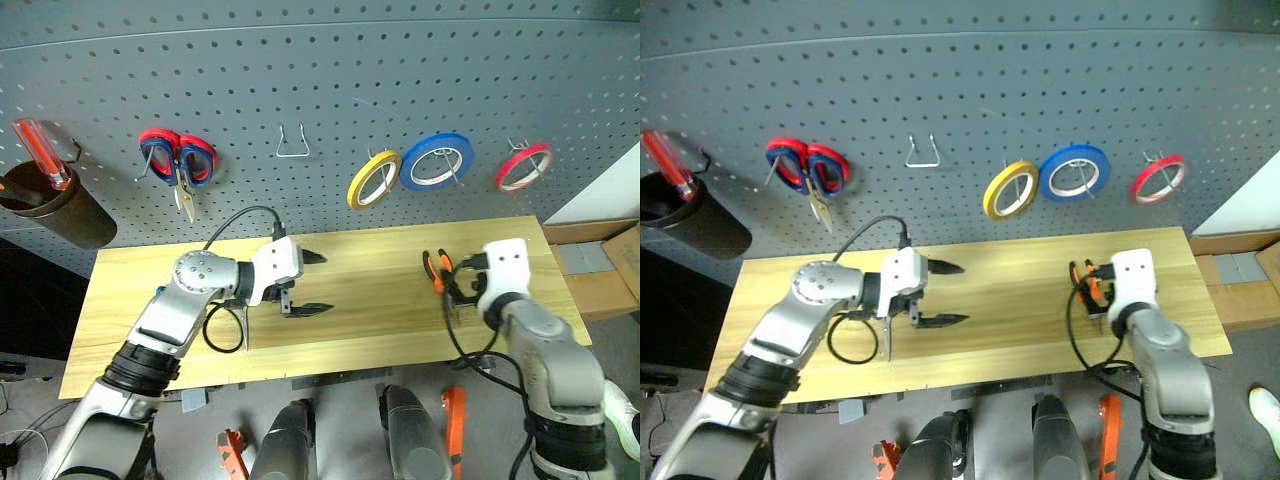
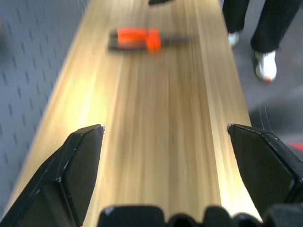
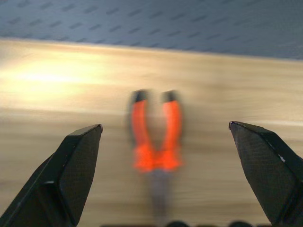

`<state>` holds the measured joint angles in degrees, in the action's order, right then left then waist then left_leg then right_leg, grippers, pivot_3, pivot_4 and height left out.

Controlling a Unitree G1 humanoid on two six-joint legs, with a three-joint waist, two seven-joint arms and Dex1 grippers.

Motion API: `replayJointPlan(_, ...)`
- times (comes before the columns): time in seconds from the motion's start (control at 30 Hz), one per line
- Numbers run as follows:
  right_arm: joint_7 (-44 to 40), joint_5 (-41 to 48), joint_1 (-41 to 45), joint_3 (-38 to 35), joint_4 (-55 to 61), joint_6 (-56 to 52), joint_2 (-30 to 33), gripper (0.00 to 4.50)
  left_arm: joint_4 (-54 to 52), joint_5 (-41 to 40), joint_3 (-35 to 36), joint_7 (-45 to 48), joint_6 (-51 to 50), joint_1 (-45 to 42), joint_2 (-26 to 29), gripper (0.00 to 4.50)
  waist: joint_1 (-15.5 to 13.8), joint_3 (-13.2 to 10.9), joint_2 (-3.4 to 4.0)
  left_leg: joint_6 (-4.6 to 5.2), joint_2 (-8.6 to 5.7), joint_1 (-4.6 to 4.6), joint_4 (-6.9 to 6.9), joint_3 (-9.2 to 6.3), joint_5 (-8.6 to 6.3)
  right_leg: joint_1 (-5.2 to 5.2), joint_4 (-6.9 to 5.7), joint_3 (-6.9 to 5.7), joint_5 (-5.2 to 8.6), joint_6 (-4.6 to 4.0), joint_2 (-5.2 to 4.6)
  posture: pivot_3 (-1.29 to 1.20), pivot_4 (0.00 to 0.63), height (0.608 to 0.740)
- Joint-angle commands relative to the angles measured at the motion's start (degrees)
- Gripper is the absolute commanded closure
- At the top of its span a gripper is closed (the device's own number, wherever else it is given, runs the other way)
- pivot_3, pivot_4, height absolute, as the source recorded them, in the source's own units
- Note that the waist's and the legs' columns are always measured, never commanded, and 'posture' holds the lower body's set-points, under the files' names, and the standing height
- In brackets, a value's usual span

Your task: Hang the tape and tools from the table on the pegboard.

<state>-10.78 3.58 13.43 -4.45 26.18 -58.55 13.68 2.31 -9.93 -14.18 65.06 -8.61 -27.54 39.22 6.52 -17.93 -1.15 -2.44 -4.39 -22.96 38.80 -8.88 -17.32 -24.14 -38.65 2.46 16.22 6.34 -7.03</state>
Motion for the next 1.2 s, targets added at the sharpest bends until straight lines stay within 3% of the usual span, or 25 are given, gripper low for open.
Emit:
replayJointPlan(0.03, 1.1, 0.01, 2.67, 0.98, -4.0, -1.07, -0.74, 0.03, -0.45, 0.35, 1.21, 0.6, 1.58, -0.03, 0.44, 0.0, -0.03, -0.01, 0.0, 0.0, 0.0, -0.01, 0.01, 0.01, 0.0, 0.0, 0.01, -0.02, 0.0, 0.0, 0.0, -0.18, 0.347, 0.74)
replayJointPlan(0.33, 0.64, -3.87, 12.68, 6.17, -30.38, 11.4, 2.06, 0.03, -1.16, 0.73, 0.9, 0.41, 0.99, -0.92, -0.93, 0.0, 0.27, -0.01, 0.0, 0.0, 0.04, 0.0, -0.01, 0.37, 0.0, -0.15, -0.06, -0.02, 0.0, 0.0, -0.04, -0.15, 0.338, 0.74)
replayJointPlan(0.7, 0.67, -4.34, 20.39, 4.84, -50.33, 20.93, 1.83, 0.03, -1.48, 0.79, 1.21, -0.07, 0.85, -0.85, -1.68, 0.0, 1.33, -0.01, 0.0, 0.0, 0.05, 0.01, 0.03, 0.68, 0.0, -0.16, -0.08, 0.0, -0.01, 0.0, -0.09, -0.14, 0.328, 0.74)
replayJointPlan(0.93, -0.17, -3.99, 22.68, 3.41, -56.82, 20.98, 2.77, 0.03, -1.41, 0.75, 1.16, -0.36, 0.89, -1.08, -1.99, 0.0, 1.38, 0.0, -0.01, 0.0, 0.06, 0.05, 0.08, 0.71, 0.0, -0.15, -0.17, 0.01, -0.01, 0.0, -0.09, -0.14, 0.325, 0.74)
replayJointPlan(1.2, -2.28, -3.11, 18.91, 3.15, -51.31, 15.84, 2.97, 0.03, -1.47, 0.64, 1.13, -0.66, 0.87, -0.7, -2.25, 0.0, 1.37, 0.01, -0.03, 0.0, 0.06, 0.05, 0.09, 0.69, 0.0, -0.14, -0.18, 0.01, -0.01, 0.0, -0.09, -0.15, 0.327, 0.74)
